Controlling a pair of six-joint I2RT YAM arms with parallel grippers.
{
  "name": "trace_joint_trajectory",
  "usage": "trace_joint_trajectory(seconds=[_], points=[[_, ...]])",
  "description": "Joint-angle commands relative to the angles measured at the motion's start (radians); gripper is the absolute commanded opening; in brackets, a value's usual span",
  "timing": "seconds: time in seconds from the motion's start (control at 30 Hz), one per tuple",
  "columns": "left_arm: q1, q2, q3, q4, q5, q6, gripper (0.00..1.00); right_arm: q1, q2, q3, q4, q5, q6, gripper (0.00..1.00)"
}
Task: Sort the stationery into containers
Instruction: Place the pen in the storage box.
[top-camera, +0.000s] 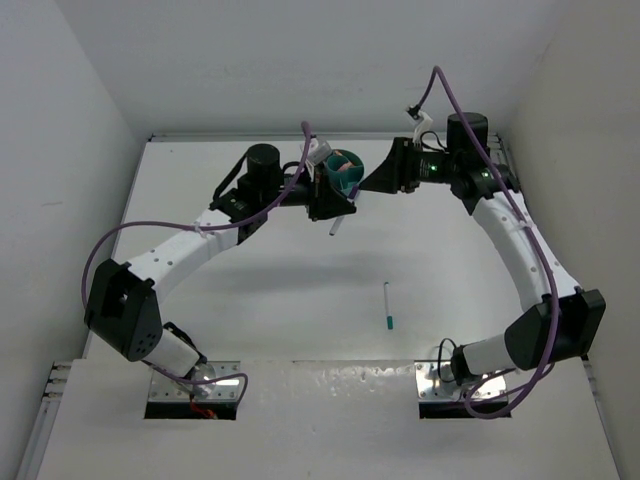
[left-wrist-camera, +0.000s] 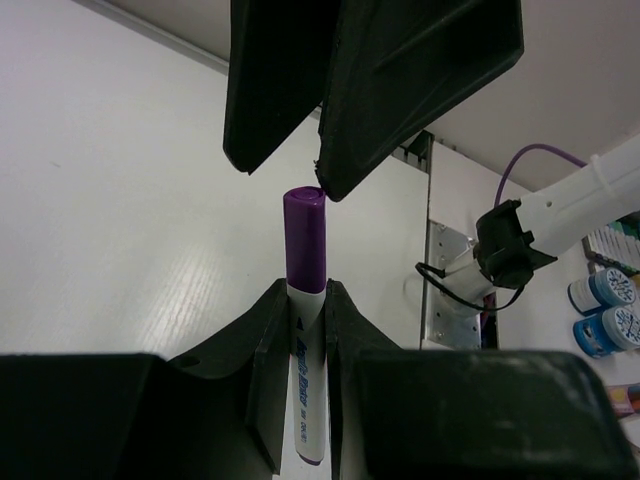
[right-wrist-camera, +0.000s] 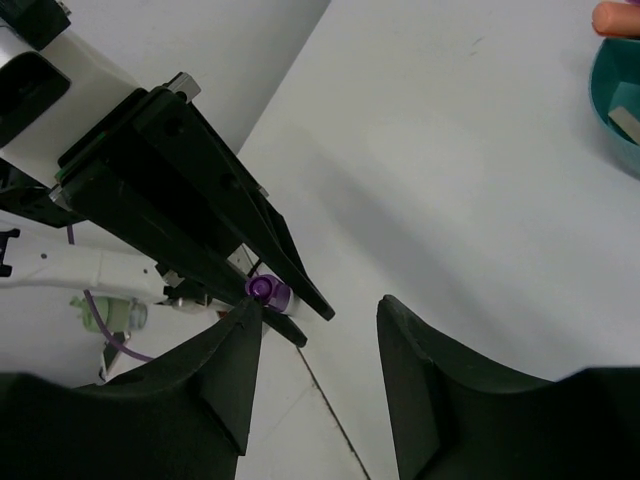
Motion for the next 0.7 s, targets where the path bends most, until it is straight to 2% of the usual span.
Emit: trace_joint_trajectory(seconds=[0.0, 0.4, 0.67], points=[[0.007, -0.004, 0.002, 0.058, 0.024, -0.02, 0.0, 0.019, 0.009, 0.024, 0.094, 0.0, 0.045, 0.49], [0.007, 0.031, 0.001, 0.116, 0.035, -0.054, 0.0, 0.05, 0.012, 0.011, 0.118, -0.031, 0.051, 0.47], [0.009, 0.048, 0.013, 0.144, 0.043, -0.072, 0.0, 0.062, 0.025, -0.006, 0.131, -0.031, 0.055, 0.28]])
